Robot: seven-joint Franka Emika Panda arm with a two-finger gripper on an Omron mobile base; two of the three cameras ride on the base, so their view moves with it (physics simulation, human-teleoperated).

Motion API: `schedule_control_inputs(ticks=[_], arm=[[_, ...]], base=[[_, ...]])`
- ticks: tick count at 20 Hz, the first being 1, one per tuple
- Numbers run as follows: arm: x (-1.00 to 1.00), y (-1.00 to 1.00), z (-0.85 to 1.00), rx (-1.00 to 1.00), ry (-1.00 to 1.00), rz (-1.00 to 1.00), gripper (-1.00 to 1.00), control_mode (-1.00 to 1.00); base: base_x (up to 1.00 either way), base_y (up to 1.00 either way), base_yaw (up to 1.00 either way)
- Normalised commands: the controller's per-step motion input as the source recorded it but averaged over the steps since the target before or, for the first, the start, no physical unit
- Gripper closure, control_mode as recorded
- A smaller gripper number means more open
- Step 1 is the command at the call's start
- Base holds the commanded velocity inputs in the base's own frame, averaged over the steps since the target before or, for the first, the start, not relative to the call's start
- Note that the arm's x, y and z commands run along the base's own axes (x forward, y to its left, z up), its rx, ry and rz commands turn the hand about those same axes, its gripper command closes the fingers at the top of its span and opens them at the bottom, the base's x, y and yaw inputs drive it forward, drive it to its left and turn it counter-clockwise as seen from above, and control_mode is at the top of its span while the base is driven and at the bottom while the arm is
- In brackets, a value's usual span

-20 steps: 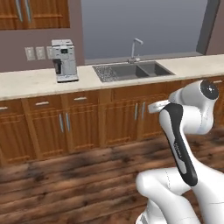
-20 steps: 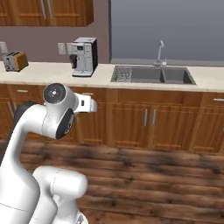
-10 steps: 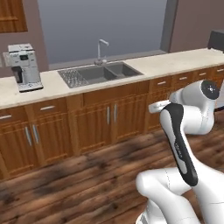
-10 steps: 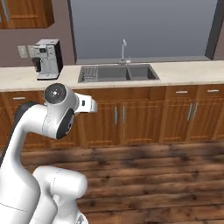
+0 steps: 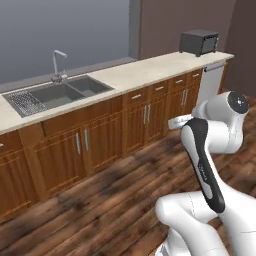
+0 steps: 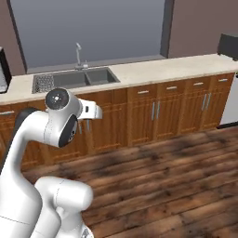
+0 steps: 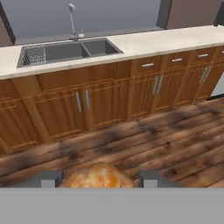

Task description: Retrieve the tangerine and orange from the fridge and place them into the bowl on the dining table.

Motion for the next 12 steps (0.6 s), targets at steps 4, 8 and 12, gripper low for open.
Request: schedule_control_inputs(ticks=[4,8,12], arm=[[0.0,0.0,0.0,0.0,0.0,0.0,1.0,1.0],[0.0,0.0,0.0,0.0,0.0,0.0,1.0,1.0],[0.0,0.0,0.0,0.0,0.0,0.0,1.0,1.0]], base=[[-0.36,-0.35,-0.59],[-0.39,-0.36,-0.58],[-0.4,-0.37,-0.58]])
